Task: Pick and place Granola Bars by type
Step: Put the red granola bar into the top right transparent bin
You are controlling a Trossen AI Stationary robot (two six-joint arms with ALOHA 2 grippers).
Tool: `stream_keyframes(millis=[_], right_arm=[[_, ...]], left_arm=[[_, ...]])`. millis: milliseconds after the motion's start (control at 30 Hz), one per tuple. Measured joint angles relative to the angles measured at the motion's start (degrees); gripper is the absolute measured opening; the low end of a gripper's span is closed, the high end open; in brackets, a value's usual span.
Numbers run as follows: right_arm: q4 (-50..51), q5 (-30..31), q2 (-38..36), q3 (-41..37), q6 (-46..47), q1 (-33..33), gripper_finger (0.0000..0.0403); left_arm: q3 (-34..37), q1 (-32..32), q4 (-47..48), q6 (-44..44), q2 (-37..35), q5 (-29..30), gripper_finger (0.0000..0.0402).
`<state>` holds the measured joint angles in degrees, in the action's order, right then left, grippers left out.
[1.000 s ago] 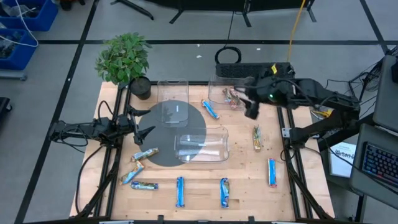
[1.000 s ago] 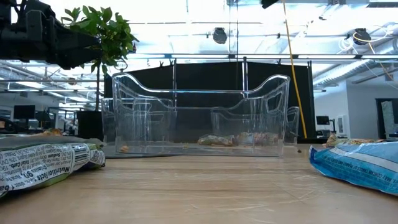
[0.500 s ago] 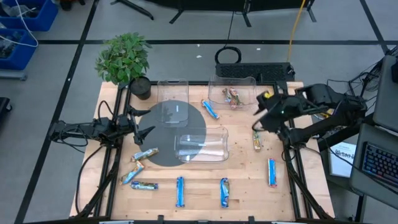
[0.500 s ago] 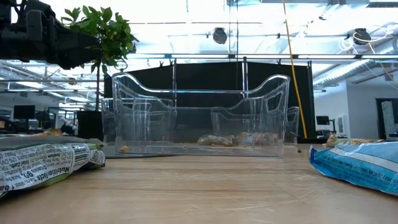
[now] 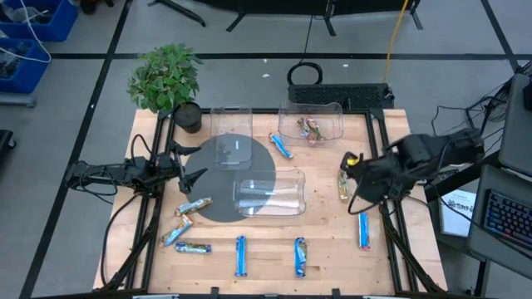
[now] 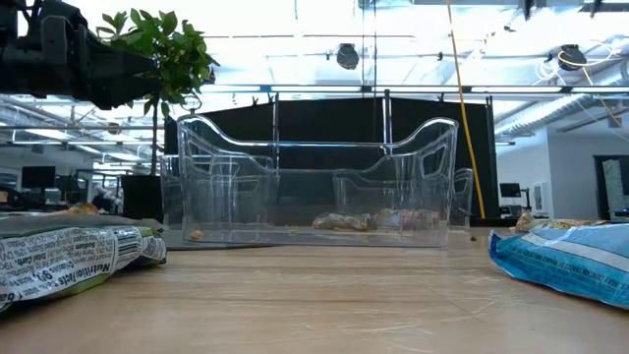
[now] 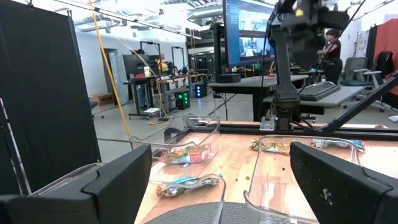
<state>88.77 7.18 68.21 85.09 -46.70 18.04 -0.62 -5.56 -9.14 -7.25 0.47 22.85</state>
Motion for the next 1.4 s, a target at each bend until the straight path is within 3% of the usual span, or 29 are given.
stream_keyframes(millis=[167,300,500,1000,1400], right_arm=[[-4.44,-0.71,-1.86,-11.03,7.11,2.36,0.0267],[-9.27,-4.57,-3.47,-19.31,11.21,5.41,0.0267],[-13.45,-10.33,-4.51,-27.63,11.15,12.42,0.0267],[-29.87,-10.41,-1.69,-35.35,13.23,26.15,0.0267],[-36.25,-14.93,3.11,-35.85,13.22,27.85,0.0288]], left_arm=[[0.00,0.01,0.03,0.00,0.00,0.02,0.0379],[0.00,0.02,0.04,0.00,0.00,0.02,0.0379],[0.00,0.01,0.04,0.00,0.00,0.02,0.0379],[0.00,0.01,0.02,0.00,0.00,0.02,0.0379],[0.00,0.00,0.04,0.00,0.00,0.02,0.0379]])
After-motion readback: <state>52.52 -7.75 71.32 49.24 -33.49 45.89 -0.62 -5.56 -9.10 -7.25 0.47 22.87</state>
